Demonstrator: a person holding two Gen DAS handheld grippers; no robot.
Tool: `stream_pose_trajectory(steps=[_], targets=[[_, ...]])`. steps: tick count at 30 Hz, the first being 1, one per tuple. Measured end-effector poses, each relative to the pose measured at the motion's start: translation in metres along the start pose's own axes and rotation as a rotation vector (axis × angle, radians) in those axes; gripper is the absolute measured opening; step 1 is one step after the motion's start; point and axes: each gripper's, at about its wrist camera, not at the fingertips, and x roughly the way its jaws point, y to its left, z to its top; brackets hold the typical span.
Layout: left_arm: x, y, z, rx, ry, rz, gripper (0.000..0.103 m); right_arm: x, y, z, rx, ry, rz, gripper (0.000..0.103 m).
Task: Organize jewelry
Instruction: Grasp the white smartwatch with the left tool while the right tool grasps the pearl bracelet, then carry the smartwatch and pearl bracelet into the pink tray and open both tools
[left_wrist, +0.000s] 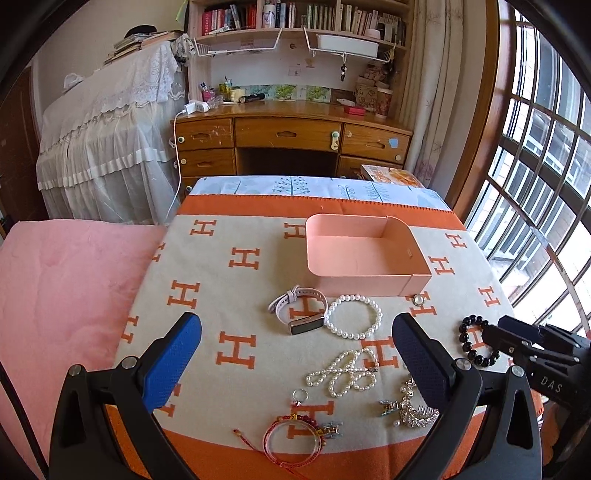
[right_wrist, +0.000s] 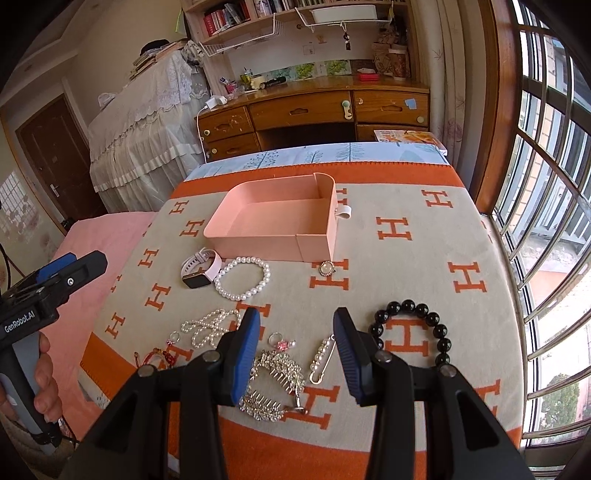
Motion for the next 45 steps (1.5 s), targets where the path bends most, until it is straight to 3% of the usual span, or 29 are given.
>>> stream_pose_trajectory(steps=[3,6,9,11,14,15,23,25,27,31,32,36,38,40,45], targets=[[0.017,0.008,0.014,0.044,0.073,-0.024,0.102,0.011,0.001,0.017,-0.004,0.041,0.031,0.042],[0.034,0.013,0.022,0.096,0.091,-0.012,0.102,0.026,0.002,0.032,0.01,0.096,0.086,0.042],[0.052,0.008,0.016,0.231,0.086,-0.036,0.102,0.046,0.007,0.043,0.01,0.137,0.1,0.042],[0.069,0.005,0.007,0.292,0.103,-0.002,0.102,0.062,0.012,0.048,0.006,0.162,0.105,0.041],[0.094,0.013,0.0,0.278,0.162,-0.027,0.099,0.092,0.018,0.05,0.014,0.234,0.142,0.041],[0.101,0.017,0.0,0.261,0.18,-0.039,0.092,0.103,0.02,0.05,0.014,0.256,0.149,0.041],[0.146,0.038,0.007,0.195,0.253,-0.08,0.081,0.167,0.036,0.047,-0.019,0.356,0.072,0.029],[0.157,0.037,0.008,0.202,0.28,-0.088,0.069,0.172,0.045,0.048,-0.063,0.335,0.036,0.027],[0.167,0.036,0.01,0.211,0.302,-0.109,0.067,0.175,0.051,0.05,-0.106,0.329,-0.001,0.025],[0.183,0.03,0.014,0.239,0.328,-0.125,0.065,0.177,0.057,0.049,-0.164,0.307,-0.064,0.008],[0.187,0.029,0.015,0.244,0.335,-0.131,0.063,0.176,0.055,0.048,-0.165,0.302,-0.062,0.008],[0.203,0.022,0.017,0.257,0.393,-0.15,0.035,0.171,0.048,0.044,-0.142,0.297,-0.023,0.007],[0.205,0.018,0.016,0.278,0.393,-0.142,0.027,0.165,0.042,0.043,-0.113,0.294,0.002,0.007],[0.204,0.015,0.014,0.291,0.401,-0.146,0.006,0.156,0.037,0.043,-0.087,0.284,0.024,0.007],[0.188,0.017,0.008,0.265,0.379,-0.125,0.004,0.12,0.039,0.052,-0.091,0.215,0.07,0.007]])
